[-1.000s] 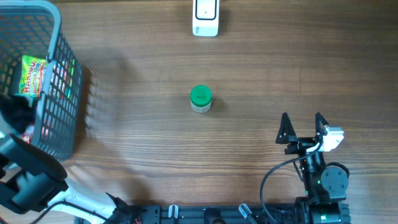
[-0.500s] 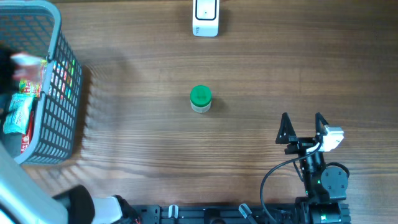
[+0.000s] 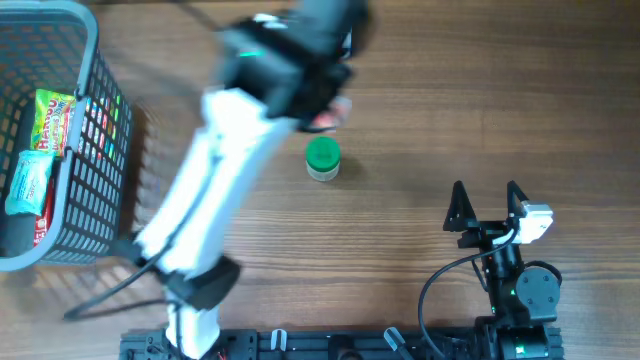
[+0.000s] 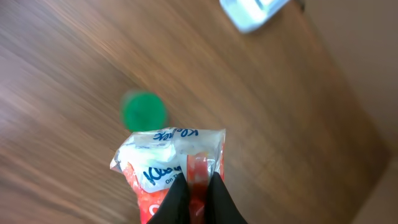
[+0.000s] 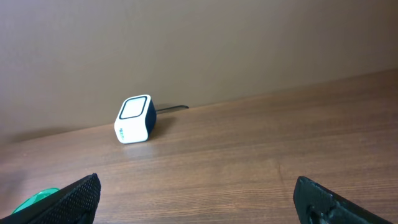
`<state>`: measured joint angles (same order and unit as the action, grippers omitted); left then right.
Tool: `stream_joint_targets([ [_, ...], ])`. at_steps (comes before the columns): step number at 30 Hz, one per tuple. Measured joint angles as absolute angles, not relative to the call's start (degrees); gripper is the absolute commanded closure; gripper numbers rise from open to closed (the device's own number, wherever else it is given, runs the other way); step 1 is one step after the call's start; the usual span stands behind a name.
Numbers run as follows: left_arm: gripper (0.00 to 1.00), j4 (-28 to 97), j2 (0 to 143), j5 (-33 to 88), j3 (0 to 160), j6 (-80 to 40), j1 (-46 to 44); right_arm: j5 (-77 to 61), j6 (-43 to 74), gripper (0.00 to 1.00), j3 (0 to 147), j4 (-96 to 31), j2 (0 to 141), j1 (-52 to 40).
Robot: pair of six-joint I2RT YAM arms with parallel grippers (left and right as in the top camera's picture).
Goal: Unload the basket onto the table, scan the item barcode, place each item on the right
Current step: 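Carry the Kleenex pack past the scanner and place it right of the jar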
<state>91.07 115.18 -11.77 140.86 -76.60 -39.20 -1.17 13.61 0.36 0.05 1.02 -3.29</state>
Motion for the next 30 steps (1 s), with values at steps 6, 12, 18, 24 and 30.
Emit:
stream_joint_targets([
  [6, 0.96, 88.6, 129.9, -9.0, 140.7, -81.3, -45.6, -1.2, 13.6, 0.00, 0.4, 0.1, 1.0, -3.3],
  [12, 0.96, 88.8, 140.8, -1.4, 140.4, -84.5, -47.6, -1.2, 13.6, 0.00, 0.4, 0.1, 1.0, -3.3],
  [18, 0.96, 90.0, 144.2, 0.8, 140.3, -87.5, -48.8, -1.2, 13.6, 0.00, 0.4, 0.1, 1.0, -3.3],
  [24, 0.82, 89.0, 144.2, 1.2, 139.7, -88.9, -50.6, -1.2, 13.6, 0.00, 0.4, 0.0, 1.0, -3.3],
  [30, 0.12, 86.9, 144.2, 1.2, 134.6, -89.4, -51.7, -1.2, 13.6, 0.00, 0.4, 0.1, 1.0, -3.3],
])
